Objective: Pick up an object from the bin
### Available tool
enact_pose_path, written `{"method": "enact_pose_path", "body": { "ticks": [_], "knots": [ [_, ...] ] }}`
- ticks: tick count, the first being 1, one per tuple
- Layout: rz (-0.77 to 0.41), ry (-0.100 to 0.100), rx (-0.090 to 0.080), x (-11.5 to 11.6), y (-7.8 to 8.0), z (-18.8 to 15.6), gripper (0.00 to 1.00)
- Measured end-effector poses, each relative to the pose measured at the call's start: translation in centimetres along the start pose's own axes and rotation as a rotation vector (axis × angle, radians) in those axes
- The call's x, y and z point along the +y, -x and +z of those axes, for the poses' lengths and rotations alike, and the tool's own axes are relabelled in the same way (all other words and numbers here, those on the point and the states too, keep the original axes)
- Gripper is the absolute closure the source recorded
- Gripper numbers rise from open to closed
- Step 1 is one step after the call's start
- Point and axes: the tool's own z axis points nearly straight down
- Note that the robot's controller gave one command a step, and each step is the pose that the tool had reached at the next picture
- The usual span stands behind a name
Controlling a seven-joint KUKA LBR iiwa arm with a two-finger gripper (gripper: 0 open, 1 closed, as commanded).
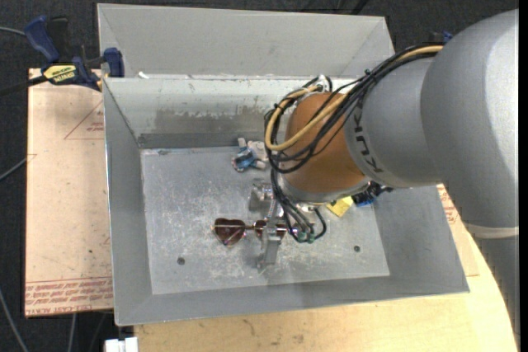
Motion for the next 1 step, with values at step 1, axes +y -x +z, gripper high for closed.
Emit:
{"method": "enact_pose_path", "body": {
  "ticks": [1],
  "knots": [
    [-0.195,-0.001,0.0,-0.96,0.21,-0.62,0.0]
  ]
}}
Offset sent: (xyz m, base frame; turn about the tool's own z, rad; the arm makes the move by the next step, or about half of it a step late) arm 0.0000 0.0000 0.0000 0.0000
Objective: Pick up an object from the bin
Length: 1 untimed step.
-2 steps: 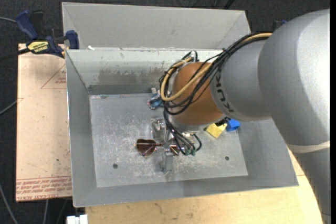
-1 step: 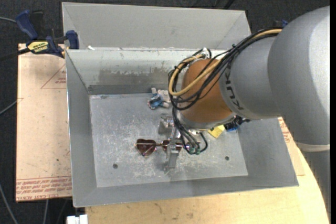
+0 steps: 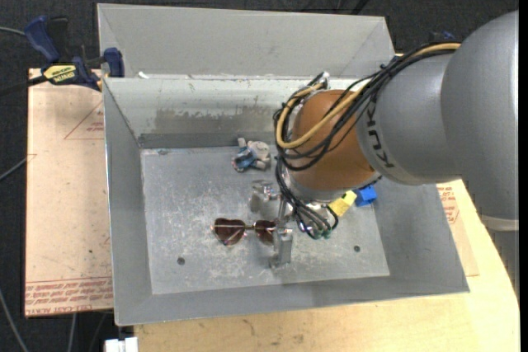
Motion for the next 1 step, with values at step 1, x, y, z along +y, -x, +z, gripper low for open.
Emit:
{"method": "enact_pose_path", "body": {
  "ticks": [1],
  "knots": [
    [0.195,0.003,-0.005,1.03,0.15,0.48,1.0]
  ]
}}
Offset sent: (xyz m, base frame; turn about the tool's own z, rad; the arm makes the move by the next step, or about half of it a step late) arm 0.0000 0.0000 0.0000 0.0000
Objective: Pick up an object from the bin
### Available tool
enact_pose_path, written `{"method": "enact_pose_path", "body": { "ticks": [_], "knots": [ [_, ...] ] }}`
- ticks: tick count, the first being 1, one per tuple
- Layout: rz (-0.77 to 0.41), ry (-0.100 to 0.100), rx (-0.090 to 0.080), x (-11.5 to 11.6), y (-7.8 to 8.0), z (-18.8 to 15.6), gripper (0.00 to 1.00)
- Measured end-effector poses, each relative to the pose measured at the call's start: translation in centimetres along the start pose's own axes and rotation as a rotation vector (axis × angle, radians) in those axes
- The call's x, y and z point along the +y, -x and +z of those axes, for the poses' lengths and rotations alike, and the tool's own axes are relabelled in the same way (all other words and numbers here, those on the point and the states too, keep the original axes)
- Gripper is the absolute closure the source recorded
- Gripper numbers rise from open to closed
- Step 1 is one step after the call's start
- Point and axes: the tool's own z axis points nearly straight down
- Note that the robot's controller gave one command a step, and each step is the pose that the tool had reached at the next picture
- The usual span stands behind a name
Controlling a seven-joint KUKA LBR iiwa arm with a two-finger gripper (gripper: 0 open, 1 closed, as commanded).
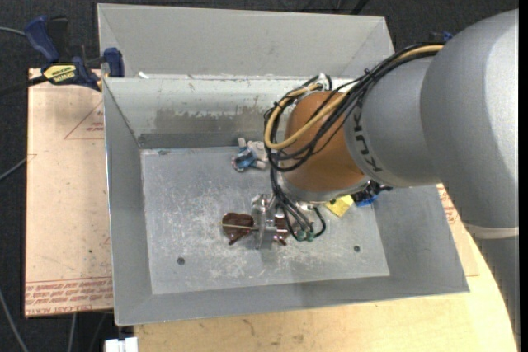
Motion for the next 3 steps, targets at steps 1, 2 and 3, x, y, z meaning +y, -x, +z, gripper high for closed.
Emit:
{"method": "enact_pose_path", "body": {
  "ticks": [1,2,3],
  "knots": [
    [0.0,0.0,0.0,0.0,0.0,0.0,1.0],
    [0.001,0.0,0.001,0.0,0.0,-0.09,1.0],
    [0.0,-0.002,0.007,-0.01,-0.13,-0.75,1.0]
  ]
}}
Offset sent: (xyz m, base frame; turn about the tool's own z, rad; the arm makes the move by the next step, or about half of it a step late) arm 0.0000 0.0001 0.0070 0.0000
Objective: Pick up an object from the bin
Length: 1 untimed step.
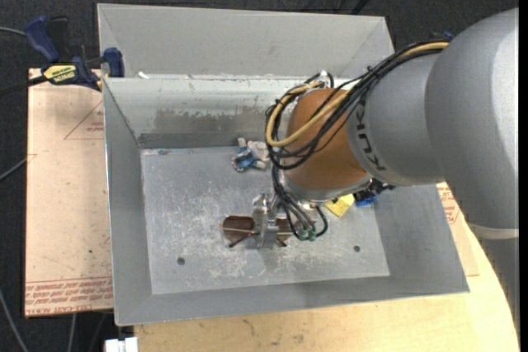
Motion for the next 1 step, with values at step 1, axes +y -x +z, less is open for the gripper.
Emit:
{"method": "enact_pose_path", "body": {
  "ticks": [1],
  "knots": [
    [0.0,-0.001,0.002,0.0,-0.04,-1.4,1.0]
  ]
}}
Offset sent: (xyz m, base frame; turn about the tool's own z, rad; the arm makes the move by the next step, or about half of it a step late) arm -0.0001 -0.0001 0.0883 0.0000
